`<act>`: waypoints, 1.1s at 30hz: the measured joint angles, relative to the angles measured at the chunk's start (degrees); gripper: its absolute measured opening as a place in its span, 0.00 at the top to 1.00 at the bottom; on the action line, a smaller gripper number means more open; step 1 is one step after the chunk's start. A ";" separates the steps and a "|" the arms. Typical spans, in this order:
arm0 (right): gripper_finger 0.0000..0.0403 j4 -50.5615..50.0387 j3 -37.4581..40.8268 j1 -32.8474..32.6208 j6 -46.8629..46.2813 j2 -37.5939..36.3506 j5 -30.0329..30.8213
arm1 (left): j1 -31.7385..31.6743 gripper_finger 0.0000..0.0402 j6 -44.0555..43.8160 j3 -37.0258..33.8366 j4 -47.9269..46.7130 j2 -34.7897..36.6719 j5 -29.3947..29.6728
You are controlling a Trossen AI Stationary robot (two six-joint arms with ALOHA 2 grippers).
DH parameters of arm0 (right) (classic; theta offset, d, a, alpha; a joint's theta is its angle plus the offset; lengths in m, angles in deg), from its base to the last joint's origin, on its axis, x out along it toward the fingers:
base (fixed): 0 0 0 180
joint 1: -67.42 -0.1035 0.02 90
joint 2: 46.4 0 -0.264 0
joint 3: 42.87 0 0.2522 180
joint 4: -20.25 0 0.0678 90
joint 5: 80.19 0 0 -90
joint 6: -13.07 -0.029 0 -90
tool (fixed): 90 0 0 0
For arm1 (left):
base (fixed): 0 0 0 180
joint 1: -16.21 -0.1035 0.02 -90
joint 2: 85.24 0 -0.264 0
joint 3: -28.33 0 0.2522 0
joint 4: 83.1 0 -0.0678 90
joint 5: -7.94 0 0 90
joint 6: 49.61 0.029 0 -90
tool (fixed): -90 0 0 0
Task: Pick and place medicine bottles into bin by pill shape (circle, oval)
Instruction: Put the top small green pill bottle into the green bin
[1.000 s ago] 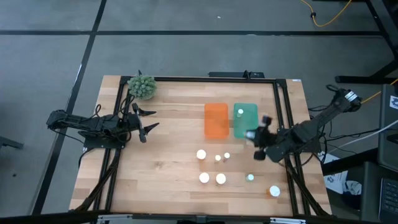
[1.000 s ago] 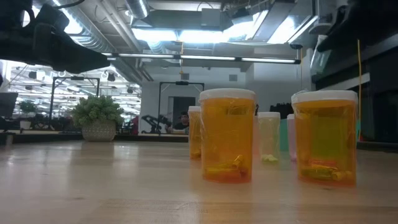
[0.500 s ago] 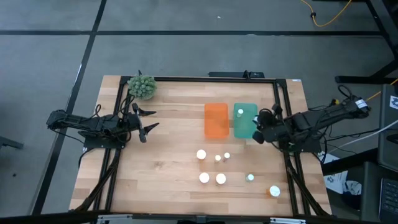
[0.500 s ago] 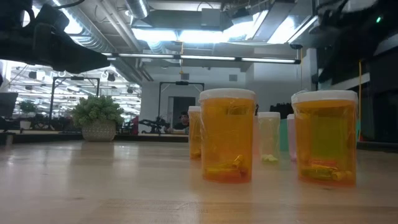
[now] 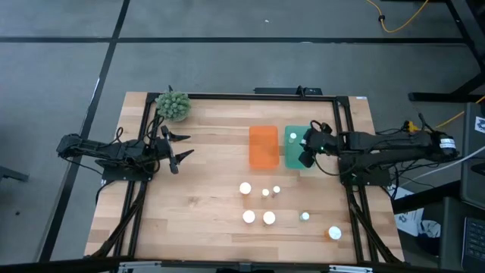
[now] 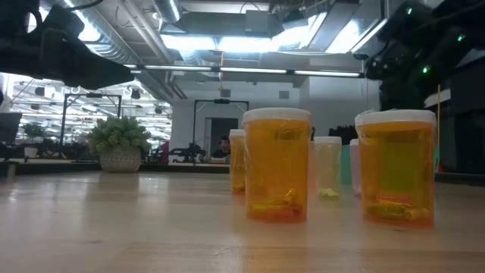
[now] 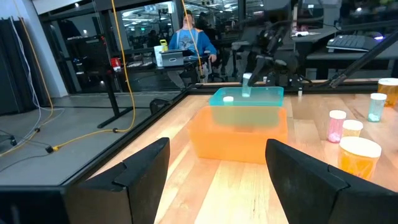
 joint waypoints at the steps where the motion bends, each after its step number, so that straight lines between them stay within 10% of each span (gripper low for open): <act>1: 0.72 0.95 0.64 1.45 0.64 0.40 -1.41 | 0.00 0.36 0.00 0.00 -0.01 0.00 -0.01; 20: 0.72 11.56 4.98 8.61 6.36 8.07 -6.10 | 0.00 0.36 -0.02 0.01 -0.01 0.00 0.01; 33: 0.53 13.91 4.96 8.58 6.08 8.84 -5.13 | 0.00 0.36 -0.04 0.01 -0.01 0.00 -0.01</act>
